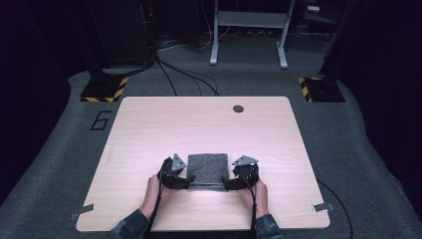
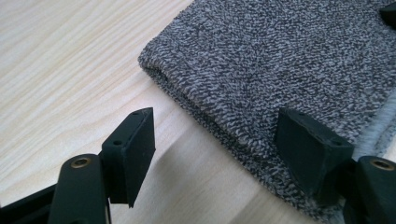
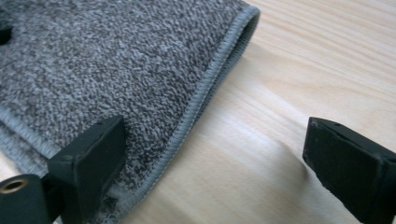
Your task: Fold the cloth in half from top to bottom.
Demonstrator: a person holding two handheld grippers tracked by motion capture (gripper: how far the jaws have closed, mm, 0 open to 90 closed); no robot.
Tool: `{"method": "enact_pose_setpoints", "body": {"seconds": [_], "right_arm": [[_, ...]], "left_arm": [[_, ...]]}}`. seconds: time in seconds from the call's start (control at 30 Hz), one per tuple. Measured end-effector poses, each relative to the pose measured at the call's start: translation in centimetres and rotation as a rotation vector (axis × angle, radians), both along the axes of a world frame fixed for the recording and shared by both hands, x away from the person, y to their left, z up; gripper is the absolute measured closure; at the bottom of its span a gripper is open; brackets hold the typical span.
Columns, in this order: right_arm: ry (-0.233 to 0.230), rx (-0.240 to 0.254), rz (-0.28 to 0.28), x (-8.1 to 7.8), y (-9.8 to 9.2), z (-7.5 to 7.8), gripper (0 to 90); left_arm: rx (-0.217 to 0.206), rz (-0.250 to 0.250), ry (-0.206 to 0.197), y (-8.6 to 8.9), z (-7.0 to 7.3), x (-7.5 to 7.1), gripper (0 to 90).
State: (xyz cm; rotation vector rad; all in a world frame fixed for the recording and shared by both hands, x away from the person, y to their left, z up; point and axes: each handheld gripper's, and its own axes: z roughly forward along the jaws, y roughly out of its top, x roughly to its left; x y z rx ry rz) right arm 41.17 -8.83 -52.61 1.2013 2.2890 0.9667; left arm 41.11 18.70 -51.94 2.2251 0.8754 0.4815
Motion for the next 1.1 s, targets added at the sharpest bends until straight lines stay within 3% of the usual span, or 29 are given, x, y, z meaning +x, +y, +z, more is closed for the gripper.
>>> {"method": "enact_pose_setpoints", "body": {"seconds": [0.2,0.23,0.63,0.73,0.9,0.97,1.1], "right_arm": [[0.002,-0.002,-0.005,0.2,-0.5,0.0,6.1],[0.005,0.001,-0.005,0.2,-0.5,0.0,6.1],[0.004,0.004,-0.016,0.1,-1.6,0.0,6.1],[0.003,0.000,-0.011,0.1,-1.6,0.1,6.8],[0.007,0.023,0.001,-0.3,-1.8,0.5,5.5],[-0.001,0.044,0.004,-0.6,-1.9,0.9,5.2],[-0.021,0.078,0.001,-1.5,-2.6,2.0,5.1]], "left_arm": [[-0.039,0.006,0.020,-0.2,-0.2,0.6,26.7],[-0.024,-0.003,0.029,-0.2,-0.1,0.7,26.7],[-0.040,0.003,0.029,-1.1,-0.2,0.2,24.0],[-0.034,0.010,0.027,-0.9,-0.1,0.2,17.1],[-0.060,0.020,0.032,-0.3,0.7,0.2,11.9],[-0.090,0.040,0.027,0.3,1.1,0.0,10.9],[-0.107,0.062,0.018,2.0,2.0,-0.4,8.2]]}}
